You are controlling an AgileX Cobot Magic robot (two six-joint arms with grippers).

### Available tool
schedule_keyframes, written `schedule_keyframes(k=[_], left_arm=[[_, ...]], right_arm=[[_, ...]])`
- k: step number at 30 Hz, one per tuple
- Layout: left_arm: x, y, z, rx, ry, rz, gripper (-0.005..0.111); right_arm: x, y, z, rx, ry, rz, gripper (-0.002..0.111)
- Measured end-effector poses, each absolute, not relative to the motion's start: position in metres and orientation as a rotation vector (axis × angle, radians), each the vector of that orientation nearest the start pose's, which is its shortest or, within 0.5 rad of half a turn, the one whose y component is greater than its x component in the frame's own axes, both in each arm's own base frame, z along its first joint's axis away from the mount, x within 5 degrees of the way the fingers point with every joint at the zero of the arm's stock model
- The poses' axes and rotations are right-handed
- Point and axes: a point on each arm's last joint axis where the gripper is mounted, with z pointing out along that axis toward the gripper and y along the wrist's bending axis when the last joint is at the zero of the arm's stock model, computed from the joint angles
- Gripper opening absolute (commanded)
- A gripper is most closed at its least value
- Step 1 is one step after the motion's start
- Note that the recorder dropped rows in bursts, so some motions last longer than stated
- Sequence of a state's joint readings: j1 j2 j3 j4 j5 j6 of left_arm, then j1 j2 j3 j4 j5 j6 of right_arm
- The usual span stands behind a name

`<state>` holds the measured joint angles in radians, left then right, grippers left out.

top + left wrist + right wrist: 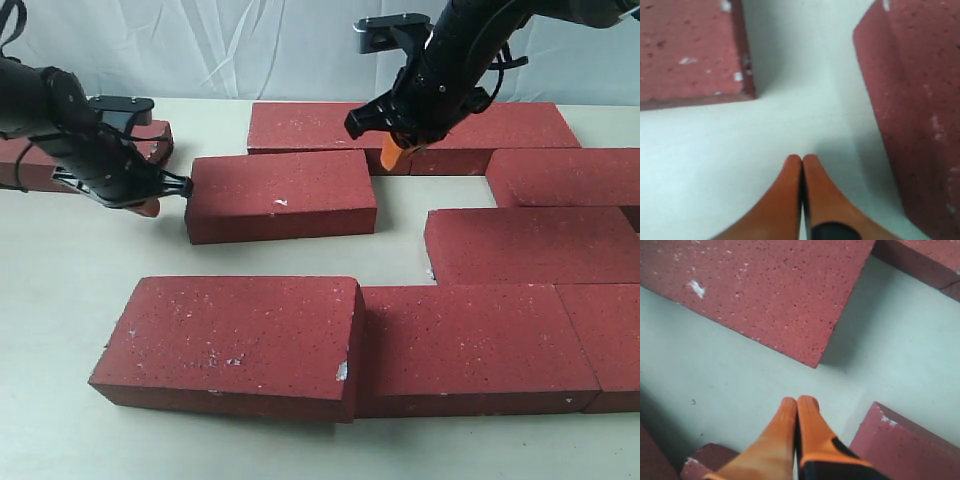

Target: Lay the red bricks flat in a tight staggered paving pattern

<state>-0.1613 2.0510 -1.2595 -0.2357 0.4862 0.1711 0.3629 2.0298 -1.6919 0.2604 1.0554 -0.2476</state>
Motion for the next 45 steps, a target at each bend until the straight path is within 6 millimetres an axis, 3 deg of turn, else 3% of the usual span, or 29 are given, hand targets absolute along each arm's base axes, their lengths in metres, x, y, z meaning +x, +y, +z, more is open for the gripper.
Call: schedule_keyframes(k=[4,14,22,37,45], left_arm=[[0.395,-0.066,0.129,0.143,2.795,-0.171,0.0],[0.391,-0.07,0.129,0.124,2.823,-0.188,0.0],[0.391,-0.076,0.122,0.113,2.836,-0.209,0.0],[0.398,-0.09,0.127,0.043,2.727,-0.442,0.0],[0.405,-0.092,0.122,-0.005,2.668,-0.477,0.0]], right_arm=[[0.393,0.184,0.234,-0.722,2.774,0.449,-0.001],[0.367,0.23,0.233,-0.892,2.743,0.477,-0.001],[0.36,0.259,0.199,-0.985,2.779,0.482,-0.001],[0.363,0.261,0.164,-0.938,2.778,0.459,-0.001],[0.372,0.264,0.156,-0.785,2.736,0.46,-0.001]])
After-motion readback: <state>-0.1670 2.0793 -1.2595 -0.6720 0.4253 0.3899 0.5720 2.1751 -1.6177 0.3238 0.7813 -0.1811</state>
